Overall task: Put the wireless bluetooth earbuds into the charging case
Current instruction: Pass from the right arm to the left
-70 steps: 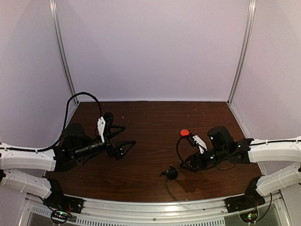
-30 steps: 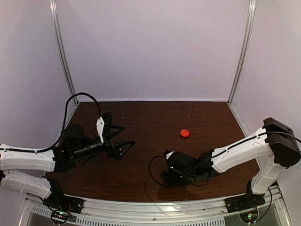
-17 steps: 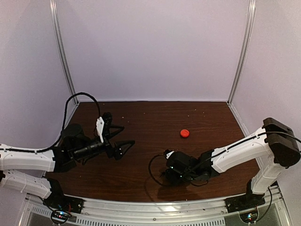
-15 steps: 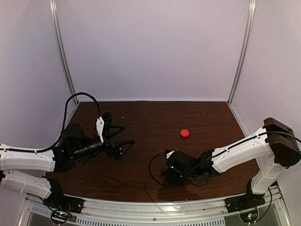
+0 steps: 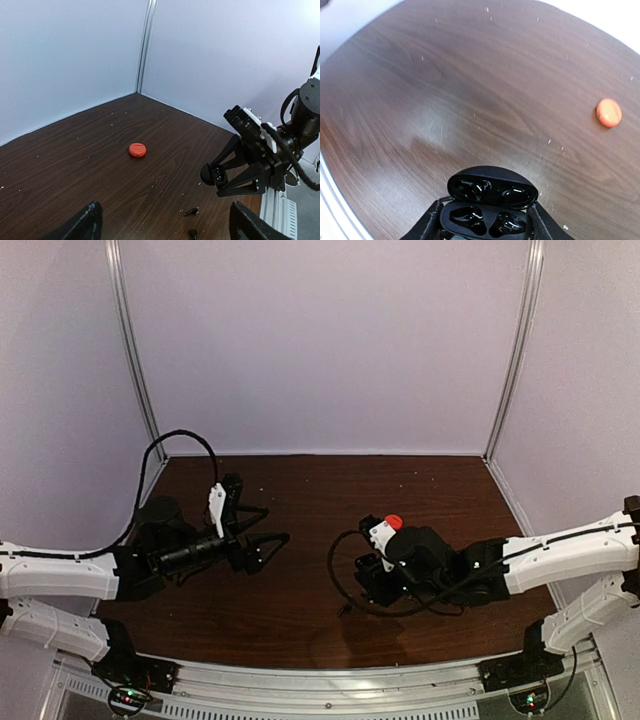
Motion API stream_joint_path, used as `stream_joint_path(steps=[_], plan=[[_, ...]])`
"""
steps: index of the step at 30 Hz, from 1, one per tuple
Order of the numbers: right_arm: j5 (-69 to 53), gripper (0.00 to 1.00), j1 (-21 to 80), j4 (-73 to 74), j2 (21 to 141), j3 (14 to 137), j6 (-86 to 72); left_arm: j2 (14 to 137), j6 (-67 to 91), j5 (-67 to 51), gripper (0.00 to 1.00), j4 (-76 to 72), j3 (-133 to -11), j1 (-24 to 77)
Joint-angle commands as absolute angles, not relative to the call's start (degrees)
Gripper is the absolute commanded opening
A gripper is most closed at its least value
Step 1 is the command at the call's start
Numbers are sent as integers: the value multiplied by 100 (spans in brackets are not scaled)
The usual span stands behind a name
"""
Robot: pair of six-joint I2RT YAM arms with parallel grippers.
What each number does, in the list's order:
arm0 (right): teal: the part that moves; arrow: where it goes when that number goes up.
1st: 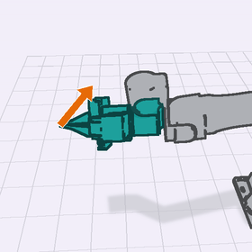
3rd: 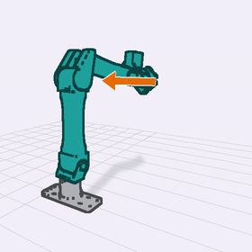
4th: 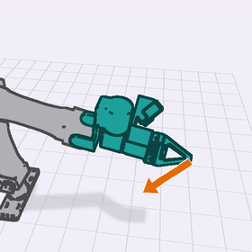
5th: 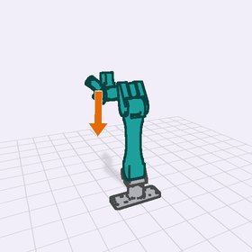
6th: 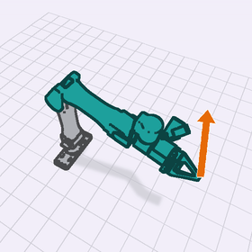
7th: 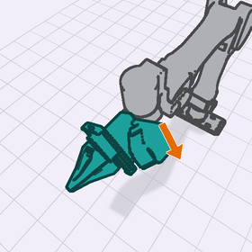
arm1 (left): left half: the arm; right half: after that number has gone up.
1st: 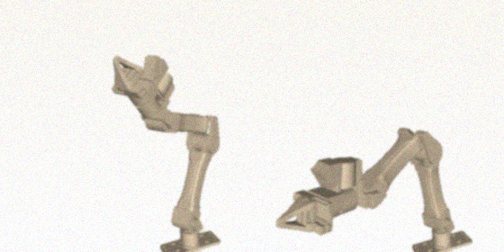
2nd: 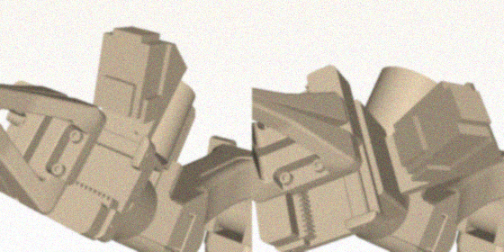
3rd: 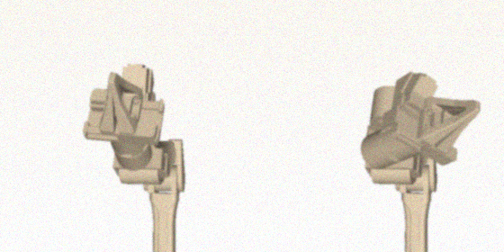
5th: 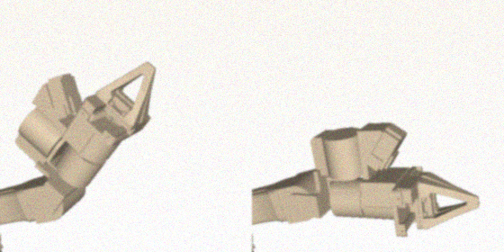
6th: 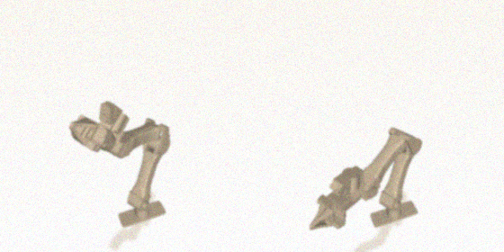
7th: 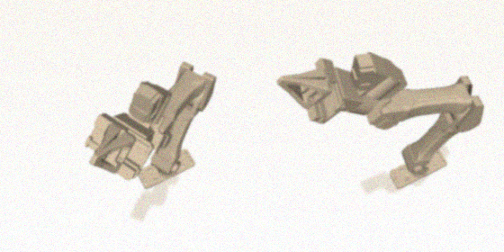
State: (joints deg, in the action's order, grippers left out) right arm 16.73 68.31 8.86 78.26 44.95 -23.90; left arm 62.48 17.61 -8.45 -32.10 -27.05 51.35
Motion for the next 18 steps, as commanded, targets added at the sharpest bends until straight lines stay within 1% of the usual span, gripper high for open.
stream_joint_path(steps=[1, 6, 9, 13, 18], plan=[[2135, 46, 6803, 300, 7196, 4317, -1560, 6561, 2072, -1537, 85, -3163, -3168, 5046], [2054, 46, 6812, -286, 6699, 4121, -767, 7175, 2399, -2375, 68, -3146, -3597, 5045], [1851, 45, 6851, -477, 6584, 4096, -411, 7457, 2626, -2828, 60, -3375, -3752, 5045], [1669, 44, 6968, -751, 6468, 4032, -78, 7678, 2854, -3115, 56, -3708, -3878, 5081], [1516, 43, 7162, -954, 6410, 3976, 461, 7929, 3028, -3337, 54, -3924, -4065, 5196]])
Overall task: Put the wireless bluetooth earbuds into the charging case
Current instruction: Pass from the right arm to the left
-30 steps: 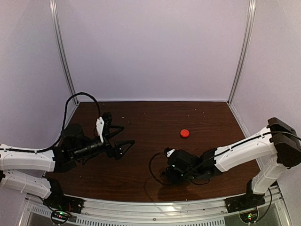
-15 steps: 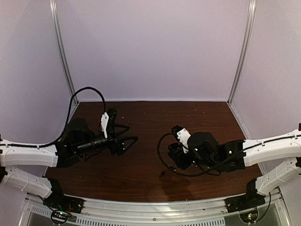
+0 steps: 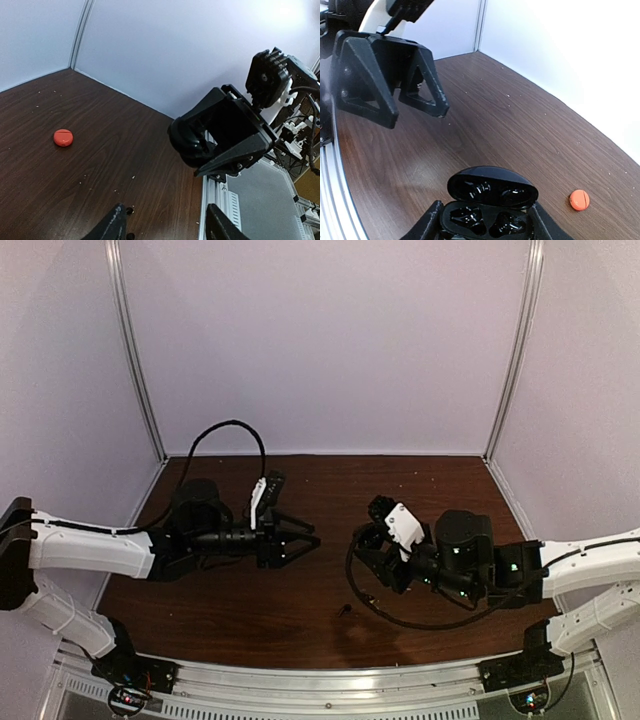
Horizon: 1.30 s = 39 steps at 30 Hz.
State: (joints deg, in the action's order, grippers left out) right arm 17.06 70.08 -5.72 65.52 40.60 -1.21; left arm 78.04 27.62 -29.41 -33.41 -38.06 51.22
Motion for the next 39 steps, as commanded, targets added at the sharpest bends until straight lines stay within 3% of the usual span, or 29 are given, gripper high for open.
stream_joint_path(steps=[1, 5, 10, 13, 15, 20, 39], plan=[[1456, 43, 7192, -1003, 6400, 3947, 553, 7982, 3080, -3388, 53, -3997, -4081, 5210], [1292, 42, 7266, -1073, 6407, 3937, 849, 8118, 3088, -3531, 52, -4077, -4167, 5328], [1174, 40, 7269, -1397, 6327, 3995, 587, 7806, 2834, -3281, 62, -5166, -3533, 5493], [1293, 40, 7260, -1517, 6385, 4172, 63, 7410, 2176, -2540, 67, -5054, -3267, 5606], [1504, 40, 7260, -1592, 6524, 4437, -970, 7059, 1438, -1385, 70, -4849, -3060, 5839], [1790, 40, 7242, -1573, 6708, 4848, -2270, 7107, 949, -379, 69, -4778, -3130, 6070], [1526, 40, 7255, -2111, 7189, 4922, -3485, 8085, 472, -180, 55, -5078, -4076, 6553]])
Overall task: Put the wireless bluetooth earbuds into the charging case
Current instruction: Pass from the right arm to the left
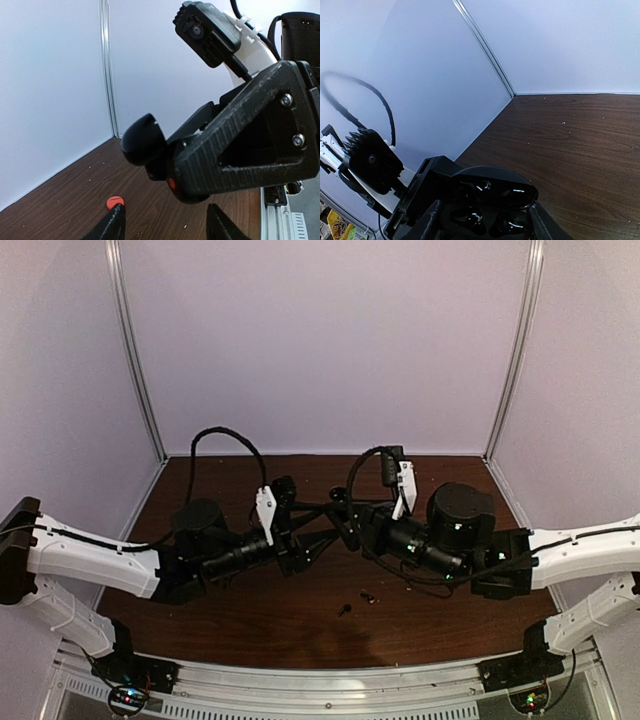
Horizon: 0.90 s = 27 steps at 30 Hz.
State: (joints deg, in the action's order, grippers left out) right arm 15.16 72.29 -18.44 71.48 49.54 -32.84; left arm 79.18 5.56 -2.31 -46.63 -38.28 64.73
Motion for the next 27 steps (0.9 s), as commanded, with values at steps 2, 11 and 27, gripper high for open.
stream_joint_path(steps=[2, 11, 27], plan=[[1614, 41, 7262, -2113, 7202, 4914, -3484, 8132, 502, -184, 55, -5240, -4078, 6597], [1608, 42, 7269, -2133, 7232, 4877, -3584, 8219, 383, -148, 55, -5549, -4047, 6688], [1416, 48, 7320, -2278, 7375, 4696, -3849, 8199, 184, 136, 47, -5584, -4106, 6697]])
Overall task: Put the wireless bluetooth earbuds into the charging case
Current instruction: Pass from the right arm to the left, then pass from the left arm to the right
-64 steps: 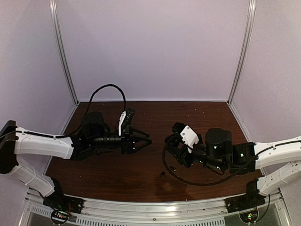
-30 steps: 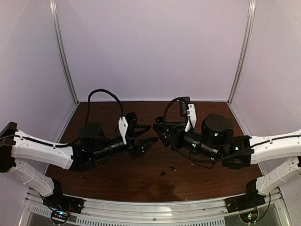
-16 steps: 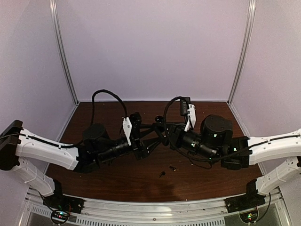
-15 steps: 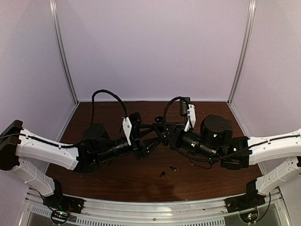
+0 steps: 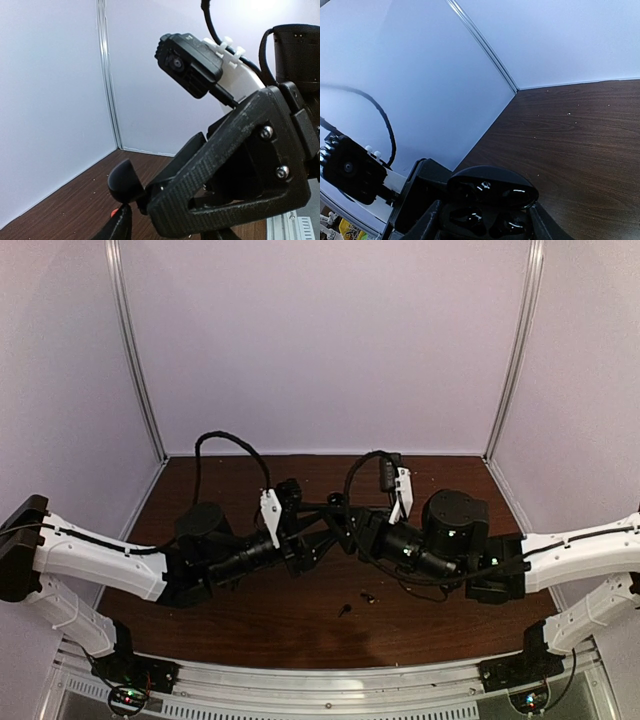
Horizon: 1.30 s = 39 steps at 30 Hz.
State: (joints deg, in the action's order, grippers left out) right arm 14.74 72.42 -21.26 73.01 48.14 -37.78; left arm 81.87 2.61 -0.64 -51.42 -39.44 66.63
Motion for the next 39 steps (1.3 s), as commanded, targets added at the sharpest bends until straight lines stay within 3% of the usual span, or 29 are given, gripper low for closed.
stream_joint_path(steps=[1, 6, 13, 17, 28, 31, 39], plan=[[1379, 48, 7318, -2292, 7406, 4700, -3854, 8200, 187, 136, 46, -5603, -4097, 6697], [1361, 48, 7334, -2320, 7440, 4667, -3874, 8166, 185, 113, 32, -5598, -4074, 6697], [1493, 54, 7330, -2289, 7346, 4684, -3727, 8116, 176, 93, 20, -5607, -4015, 6697], [1491, 61, 7323, -2313, 7277, 4685, -3562, 8076, 221, 109, 17, -5623, -3955, 6695], [1004, 95, 7188, -2194, 6262, 4537, -1991, 7553, 552, -477, 5, -5695, -3481, 6684], [203, 90, 6922, -1983, 5908, 4490, -1555, 7370, 671, -867, 4, -5757, -3346, 6663], [-1681, 68, 6583, -1079, 5948, 5003, -750, 7199, 787, -1765, 2, -5924, -3251, 6644]])
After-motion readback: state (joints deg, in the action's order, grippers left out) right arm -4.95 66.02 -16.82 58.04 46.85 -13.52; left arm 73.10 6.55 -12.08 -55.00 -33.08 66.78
